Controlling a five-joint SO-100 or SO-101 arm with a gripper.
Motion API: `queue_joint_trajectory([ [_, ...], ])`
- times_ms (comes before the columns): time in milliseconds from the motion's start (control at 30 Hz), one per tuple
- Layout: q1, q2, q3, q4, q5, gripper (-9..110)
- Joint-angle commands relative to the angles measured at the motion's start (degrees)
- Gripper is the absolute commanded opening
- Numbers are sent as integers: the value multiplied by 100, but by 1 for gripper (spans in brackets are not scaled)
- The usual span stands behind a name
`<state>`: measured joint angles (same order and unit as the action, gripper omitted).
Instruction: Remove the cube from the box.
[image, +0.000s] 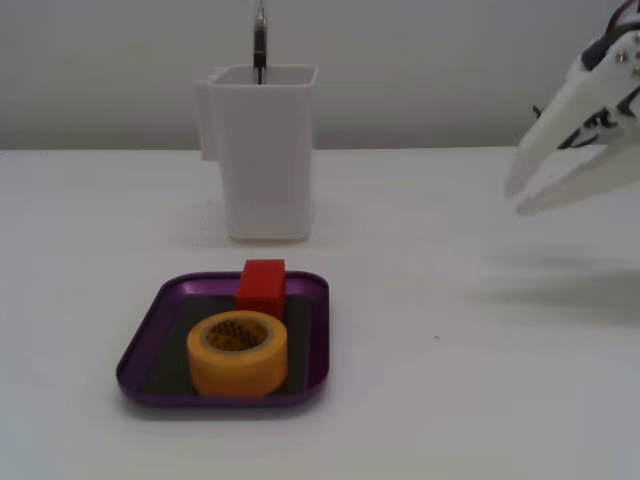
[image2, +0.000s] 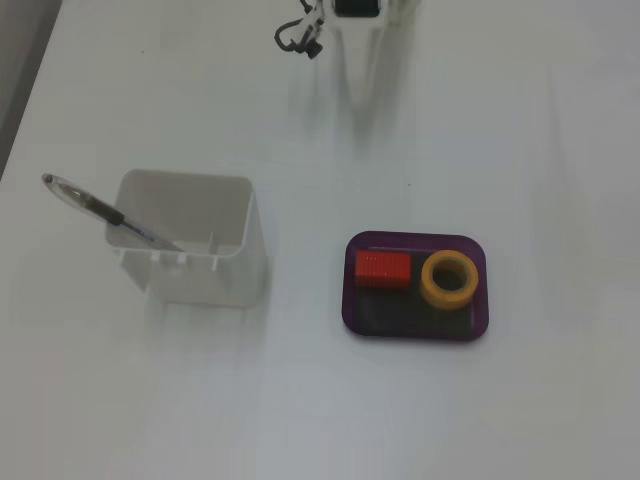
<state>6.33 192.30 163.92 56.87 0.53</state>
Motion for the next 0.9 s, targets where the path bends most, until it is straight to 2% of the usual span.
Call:
queue_joint_trajectory([
  [0,-18,167,-510,-123,-255,1],
  [167,-26,-1538,-1485,-149,-431,5],
  [500,-466,-6495,-4992,255,-396,15],
  [867,-923,-10160,-8279,290,-70,18],
])
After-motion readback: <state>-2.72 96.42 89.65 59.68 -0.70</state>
